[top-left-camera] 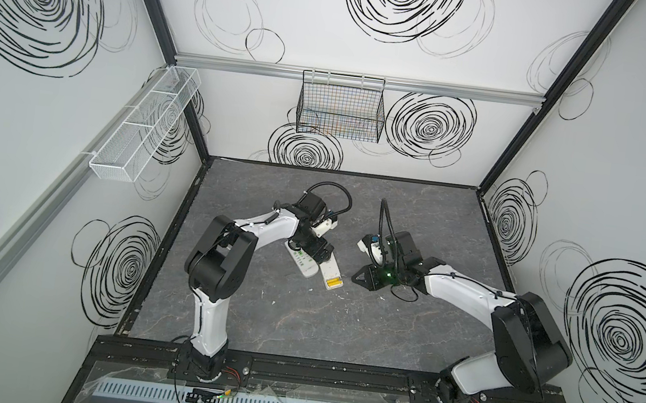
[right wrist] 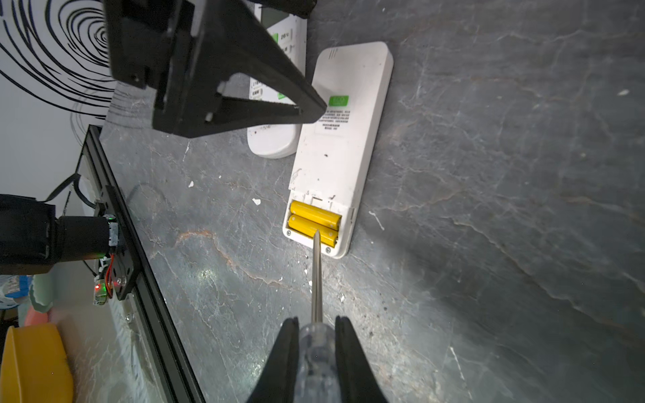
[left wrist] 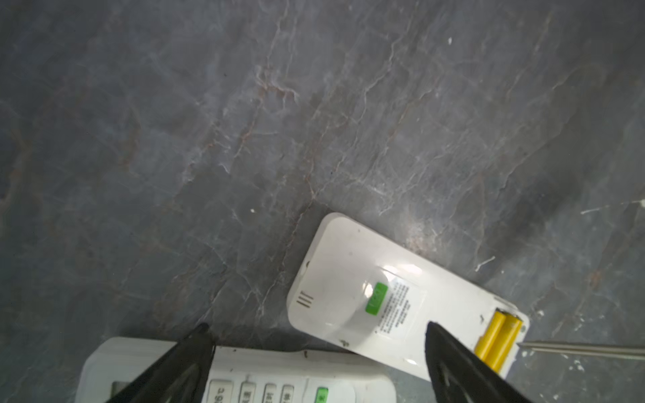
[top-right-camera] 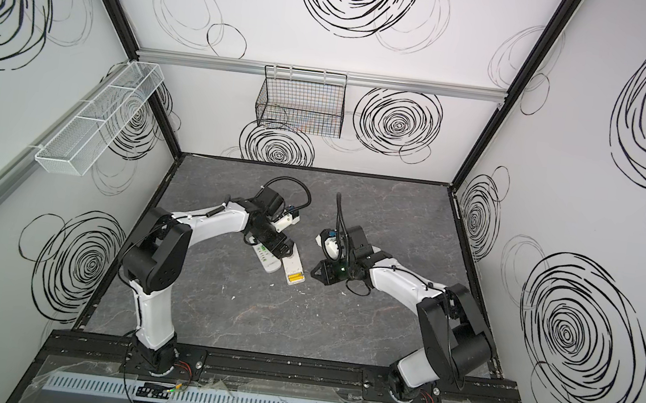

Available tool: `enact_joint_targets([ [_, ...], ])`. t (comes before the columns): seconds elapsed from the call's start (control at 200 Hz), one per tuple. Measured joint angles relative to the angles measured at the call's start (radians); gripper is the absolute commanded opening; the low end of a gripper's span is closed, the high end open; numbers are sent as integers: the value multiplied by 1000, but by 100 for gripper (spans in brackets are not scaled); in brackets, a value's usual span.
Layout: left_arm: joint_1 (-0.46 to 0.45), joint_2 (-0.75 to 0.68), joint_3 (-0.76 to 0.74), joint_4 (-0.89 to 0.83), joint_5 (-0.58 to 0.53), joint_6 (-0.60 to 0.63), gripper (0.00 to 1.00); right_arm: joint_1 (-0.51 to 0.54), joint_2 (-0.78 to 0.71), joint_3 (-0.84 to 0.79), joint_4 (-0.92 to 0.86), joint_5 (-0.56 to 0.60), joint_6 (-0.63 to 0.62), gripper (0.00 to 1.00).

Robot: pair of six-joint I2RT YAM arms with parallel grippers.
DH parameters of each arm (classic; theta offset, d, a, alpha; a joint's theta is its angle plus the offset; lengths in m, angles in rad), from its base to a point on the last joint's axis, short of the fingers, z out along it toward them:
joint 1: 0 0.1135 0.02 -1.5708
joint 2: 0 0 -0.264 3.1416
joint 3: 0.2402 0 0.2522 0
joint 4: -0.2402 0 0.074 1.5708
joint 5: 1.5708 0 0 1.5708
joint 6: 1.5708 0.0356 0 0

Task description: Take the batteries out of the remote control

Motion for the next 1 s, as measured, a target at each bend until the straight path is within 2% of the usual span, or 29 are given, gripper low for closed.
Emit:
enact_joint_targets([
  [0.11,6,2,57,-45,33,45,99,48,-24,0,6,4,12,0],
  [0.18,17,2,109,-65,65,121,98,87,-37,-8,41,-1,37,0],
  [0.295,42,2,201,-97,98,302,96,129,-43,-43,120,0,99,0],
  [0.515,71,61,409,-206,145,635,96,132,-28,-130,220,55,193,0],
  [0.65,52,145,491,-264,124,804,96,111,-33,-168,248,89,216,0],
  [0.835,13,201,491,-353,116,995,96,45,-82,-212,257,102,220,0],
  [1.001,-11,202,449,-370,113,1104,96,-44,-138,-233,251,135,217,0],
])
